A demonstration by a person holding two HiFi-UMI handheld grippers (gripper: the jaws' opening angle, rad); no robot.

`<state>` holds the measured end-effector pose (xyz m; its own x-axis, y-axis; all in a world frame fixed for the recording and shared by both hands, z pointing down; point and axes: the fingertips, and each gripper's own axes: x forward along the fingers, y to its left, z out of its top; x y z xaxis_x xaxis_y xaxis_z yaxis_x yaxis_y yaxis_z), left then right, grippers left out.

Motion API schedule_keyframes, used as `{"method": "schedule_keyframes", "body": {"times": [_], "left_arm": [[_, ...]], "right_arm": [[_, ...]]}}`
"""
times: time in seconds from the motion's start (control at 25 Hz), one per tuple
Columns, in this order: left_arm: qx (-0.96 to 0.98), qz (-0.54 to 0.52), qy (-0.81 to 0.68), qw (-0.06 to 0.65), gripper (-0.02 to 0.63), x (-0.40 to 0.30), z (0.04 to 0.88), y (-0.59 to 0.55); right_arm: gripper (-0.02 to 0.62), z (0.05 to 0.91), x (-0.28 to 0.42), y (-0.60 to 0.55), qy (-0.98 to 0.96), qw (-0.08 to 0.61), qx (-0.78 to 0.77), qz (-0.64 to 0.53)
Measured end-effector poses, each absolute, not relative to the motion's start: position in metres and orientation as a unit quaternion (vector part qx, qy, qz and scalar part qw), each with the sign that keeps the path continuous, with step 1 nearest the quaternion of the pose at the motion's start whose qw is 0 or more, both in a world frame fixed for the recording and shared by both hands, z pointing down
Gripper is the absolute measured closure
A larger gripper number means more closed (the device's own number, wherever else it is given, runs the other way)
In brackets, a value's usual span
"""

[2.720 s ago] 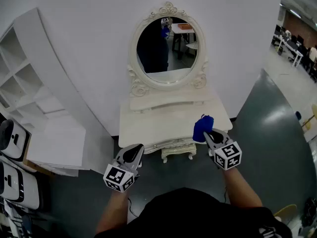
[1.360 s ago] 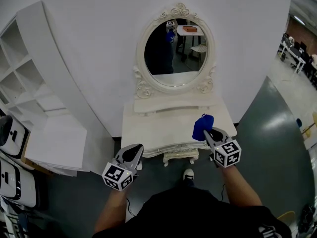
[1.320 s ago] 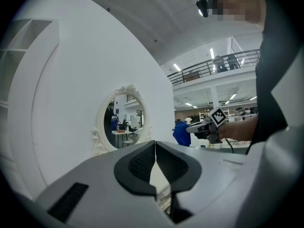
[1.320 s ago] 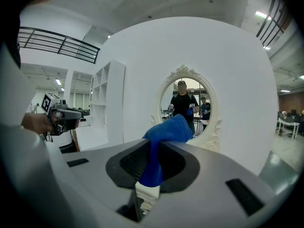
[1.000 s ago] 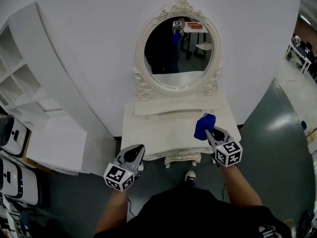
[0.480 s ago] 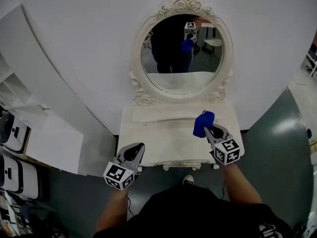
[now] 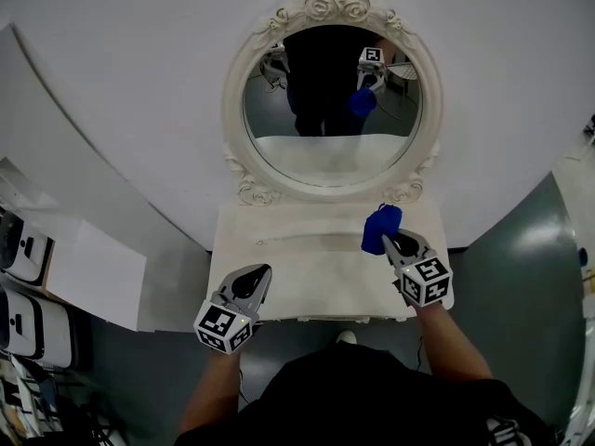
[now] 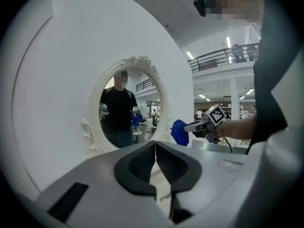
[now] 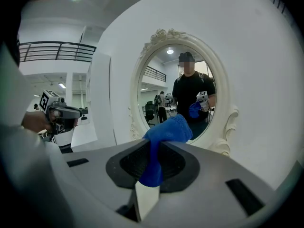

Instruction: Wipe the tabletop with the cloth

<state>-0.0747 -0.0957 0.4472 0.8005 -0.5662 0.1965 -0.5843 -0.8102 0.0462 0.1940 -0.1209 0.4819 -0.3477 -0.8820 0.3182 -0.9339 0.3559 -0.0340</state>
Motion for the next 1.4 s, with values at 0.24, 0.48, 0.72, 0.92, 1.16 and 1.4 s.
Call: {"method": "schedule_keyframes", "body": {"times": [0.24, 0.48, 0.72, 0.92, 1.16, 1.4], "left_arm": [[0.947, 0.101, -0.3, 0.055, 0.594, -0.038, 0.455, -0.119], [0.946, 0.106, -0.301, 0.051, 0.594, -0.003, 0.456, -0.138], [0.946, 0.108, -0.301, 0.047, 0.594, 0.022, 0.453, -0.142], [0.945, 0.11, -0.305, 0.046, 0.594, 0.024, 0.452, -0.135], [0.944, 0.108, -0.308, 0.043, 0.594, 0.02, 0.446, -0.125], [0.948, 0.098, -0.3, 0.036, 0.594, 0.017, 0.438, -0.118]], "right_arm": [[0.554, 0.493, 0.222, -0.144, -0.818, 0.126, 0.55, 0.115], [0.554, 0.502, 0.247, -0.164, -0.823, 0.128, 0.541, 0.118], [0.554, 0.507, 0.266, -0.172, -0.826, 0.13, 0.535, 0.118], [0.554, 0.503, 0.266, -0.17, -0.83, 0.127, 0.53, 0.114], [0.554, 0.491, 0.265, -0.162, -0.83, 0.127, 0.533, 0.101], [0.554, 0.477, 0.263, -0.153, -0.82, 0.128, 0.551, 0.092]]}}
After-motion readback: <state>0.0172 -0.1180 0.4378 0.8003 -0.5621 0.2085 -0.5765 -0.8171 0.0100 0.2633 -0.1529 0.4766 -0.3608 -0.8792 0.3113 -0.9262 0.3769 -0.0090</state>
